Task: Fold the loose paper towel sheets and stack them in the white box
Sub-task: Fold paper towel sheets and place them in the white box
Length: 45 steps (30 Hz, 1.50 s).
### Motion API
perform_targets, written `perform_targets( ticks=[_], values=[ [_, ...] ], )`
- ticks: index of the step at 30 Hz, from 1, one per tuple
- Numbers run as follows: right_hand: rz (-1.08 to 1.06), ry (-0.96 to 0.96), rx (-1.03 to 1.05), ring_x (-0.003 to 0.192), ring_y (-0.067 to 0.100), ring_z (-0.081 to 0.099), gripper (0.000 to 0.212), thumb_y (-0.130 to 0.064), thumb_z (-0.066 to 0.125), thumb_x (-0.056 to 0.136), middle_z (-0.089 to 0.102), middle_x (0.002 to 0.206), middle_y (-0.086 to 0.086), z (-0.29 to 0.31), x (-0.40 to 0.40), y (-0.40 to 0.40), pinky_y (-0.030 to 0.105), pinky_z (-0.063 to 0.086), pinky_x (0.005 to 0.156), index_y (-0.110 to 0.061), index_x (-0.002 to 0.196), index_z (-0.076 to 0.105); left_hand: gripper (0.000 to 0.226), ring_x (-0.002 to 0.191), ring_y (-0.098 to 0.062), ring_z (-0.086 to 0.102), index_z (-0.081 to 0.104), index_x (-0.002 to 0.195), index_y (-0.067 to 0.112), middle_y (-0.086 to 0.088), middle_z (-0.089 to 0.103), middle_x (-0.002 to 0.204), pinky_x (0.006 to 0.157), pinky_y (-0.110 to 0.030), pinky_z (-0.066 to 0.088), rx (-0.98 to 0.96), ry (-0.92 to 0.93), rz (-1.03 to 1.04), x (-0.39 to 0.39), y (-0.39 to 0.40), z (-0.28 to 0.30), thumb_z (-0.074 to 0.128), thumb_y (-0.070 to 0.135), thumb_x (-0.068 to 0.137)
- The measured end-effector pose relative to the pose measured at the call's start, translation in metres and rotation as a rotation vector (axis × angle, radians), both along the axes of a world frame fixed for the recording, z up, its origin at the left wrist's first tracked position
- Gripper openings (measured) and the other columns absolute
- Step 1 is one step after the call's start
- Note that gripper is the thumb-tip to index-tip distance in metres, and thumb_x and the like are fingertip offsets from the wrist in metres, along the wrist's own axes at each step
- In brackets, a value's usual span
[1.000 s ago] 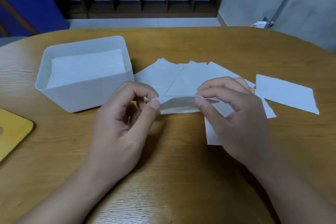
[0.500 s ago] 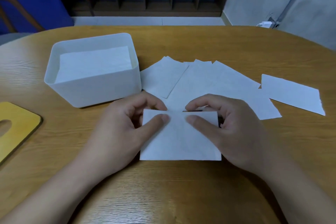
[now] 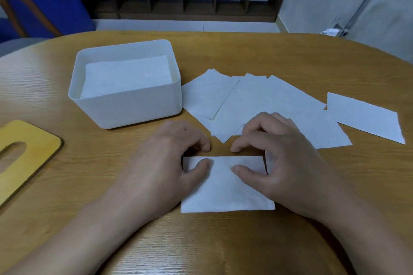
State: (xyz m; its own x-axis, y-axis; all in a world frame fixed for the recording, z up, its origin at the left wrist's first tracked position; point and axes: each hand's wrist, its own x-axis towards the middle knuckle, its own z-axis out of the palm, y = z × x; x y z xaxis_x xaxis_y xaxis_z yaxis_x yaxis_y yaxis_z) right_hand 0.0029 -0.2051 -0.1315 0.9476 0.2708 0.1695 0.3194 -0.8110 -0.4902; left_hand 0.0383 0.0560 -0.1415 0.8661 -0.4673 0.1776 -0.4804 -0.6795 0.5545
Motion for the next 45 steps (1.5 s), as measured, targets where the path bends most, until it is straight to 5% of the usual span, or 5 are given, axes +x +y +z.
perform_targets(
  ticks=[9, 21, 33, 38, 45],
  values=[
    [-0.064, -0.218, -0.037, 0.096, 0.012, 0.056, 0.010, -0.025, 0.077, 0.096, 0.061, 0.100, -0.014, -0.018, 0.029, 0.017, 0.038, 0.043, 0.090, -0.026, 0.106, 0.079, 0.019, 0.115, -0.010, 0.064, 0.079, 0.099, 0.041, 0.024, 0.072, 0.105, 0.093, -0.030, 0.050, -0.112, 0.060, -0.070, 0.004, -0.008, -0.003, 0.081, 0.023, 0.095],
    [-0.075, -0.300, -0.099, 0.086, 0.020, 0.053, 0.015, -0.014, 0.064, 0.104, 0.059, 0.093, -0.006, -0.026, 0.037, 0.021, 0.044, 0.044, 0.080, -0.022, 0.093, 0.071, 0.014, 0.109, -0.013, 0.066, 0.079, 0.091, 0.039, 0.018, 0.074, 0.099, 0.088, -0.030, 0.051, -0.174, 0.104, -0.084, 0.003, -0.011, -0.004, 0.082, 0.025, 0.096],
    [-0.147, -0.043, -0.222, 0.091, 0.012, 0.053, 0.021, -0.020, 0.067, 0.093, 0.056, 0.085, -0.017, 0.009, 0.013, -0.009, 0.022, 0.029, 0.095, -0.035, 0.081, 0.058, 0.021, 0.128, -0.007, 0.058, 0.080, 0.120, 0.031, 0.021, 0.070, 0.126, 0.110, -0.031, 0.045, -0.110, -0.125, 0.084, 0.014, -0.008, -0.010, 0.078, 0.023, 0.100],
    [-0.280, -0.149, -0.053, 0.087, 0.009, 0.057, 0.007, -0.027, 0.071, 0.100, 0.061, 0.093, -0.015, -0.001, 0.019, 0.005, 0.034, 0.042, 0.094, -0.030, 0.105, 0.068, 0.035, 0.140, -0.008, 0.054, 0.074, 0.137, 0.031, 0.017, 0.066, 0.143, 0.117, -0.039, 0.042, -0.012, -0.121, 0.071, 0.011, -0.010, -0.013, 0.071, 0.039, 0.103],
    [-0.338, -0.101, 0.189, 0.083, 0.009, 0.063, 0.037, -0.033, 0.076, 0.098, 0.064, 0.094, -0.015, -0.015, 0.024, 0.031, 0.039, 0.058, 0.081, -0.030, 0.133, 0.067, 0.039, 0.137, -0.008, 0.053, 0.074, 0.137, 0.033, 0.018, 0.066, 0.145, 0.114, -0.044, 0.043, 0.056, -0.097, 0.030, 0.008, -0.013, -0.011, 0.063, 0.048, 0.103]
  ],
)
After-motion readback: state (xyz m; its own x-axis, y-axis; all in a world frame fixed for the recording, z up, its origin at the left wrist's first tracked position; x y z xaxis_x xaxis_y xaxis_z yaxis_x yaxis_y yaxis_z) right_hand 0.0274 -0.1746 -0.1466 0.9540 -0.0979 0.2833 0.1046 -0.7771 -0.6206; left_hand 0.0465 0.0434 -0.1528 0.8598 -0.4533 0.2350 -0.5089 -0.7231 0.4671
